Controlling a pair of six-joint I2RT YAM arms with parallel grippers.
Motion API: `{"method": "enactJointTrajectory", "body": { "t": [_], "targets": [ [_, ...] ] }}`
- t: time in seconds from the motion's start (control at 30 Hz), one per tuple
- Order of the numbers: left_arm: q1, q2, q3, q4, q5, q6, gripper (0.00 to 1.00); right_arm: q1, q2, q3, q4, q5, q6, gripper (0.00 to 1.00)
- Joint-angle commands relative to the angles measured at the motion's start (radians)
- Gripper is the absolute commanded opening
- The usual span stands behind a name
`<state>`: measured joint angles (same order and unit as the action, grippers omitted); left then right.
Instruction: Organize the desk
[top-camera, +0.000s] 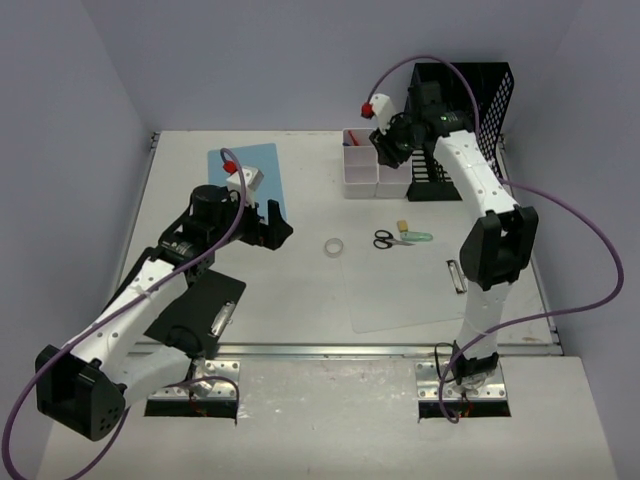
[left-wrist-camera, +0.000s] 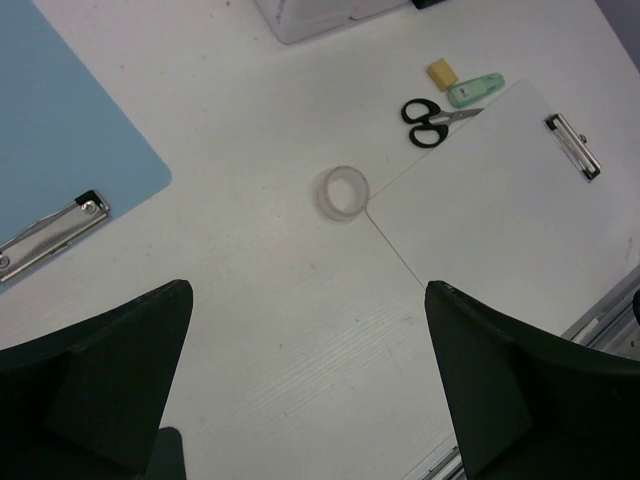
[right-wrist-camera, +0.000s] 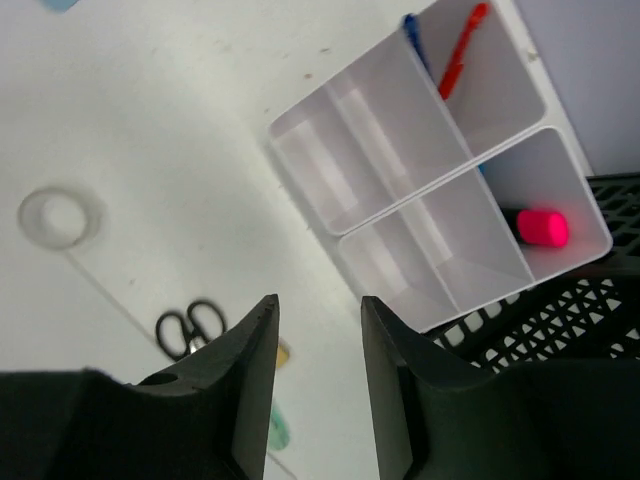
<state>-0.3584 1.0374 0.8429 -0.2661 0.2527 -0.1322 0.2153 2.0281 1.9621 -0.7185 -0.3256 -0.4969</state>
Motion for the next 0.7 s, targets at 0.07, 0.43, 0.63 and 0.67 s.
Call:
{"method": "enactJointTrajectory", "body": {
  "t": [0.07,0.43,0.63,0.67],
  "targets": [
    [0.006,-0.036,0.004,0.042,0.076,0.022,1.00,0.051,-0.057,-0.005,-0.426,-0.056,-0.316,0.37],
    [0.012,-0.046,0.025,0.038,0.040,0.019,1.00,0.191,-0.029,-0.223,-0.354,0.095,-0.325,0.30],
    [0.013,-0.059,0.007,0.045,0.039,0.016,1.00,0.196,0.067,-0.215,-0.325,0.160,-0.345,0.29],
    [0.013,-0.057,0.004,0.047,0.039,0.016,1.00,0.196,0.075,-0.221,-0.322,0.171,-0.351,0.29]
  ]
}}
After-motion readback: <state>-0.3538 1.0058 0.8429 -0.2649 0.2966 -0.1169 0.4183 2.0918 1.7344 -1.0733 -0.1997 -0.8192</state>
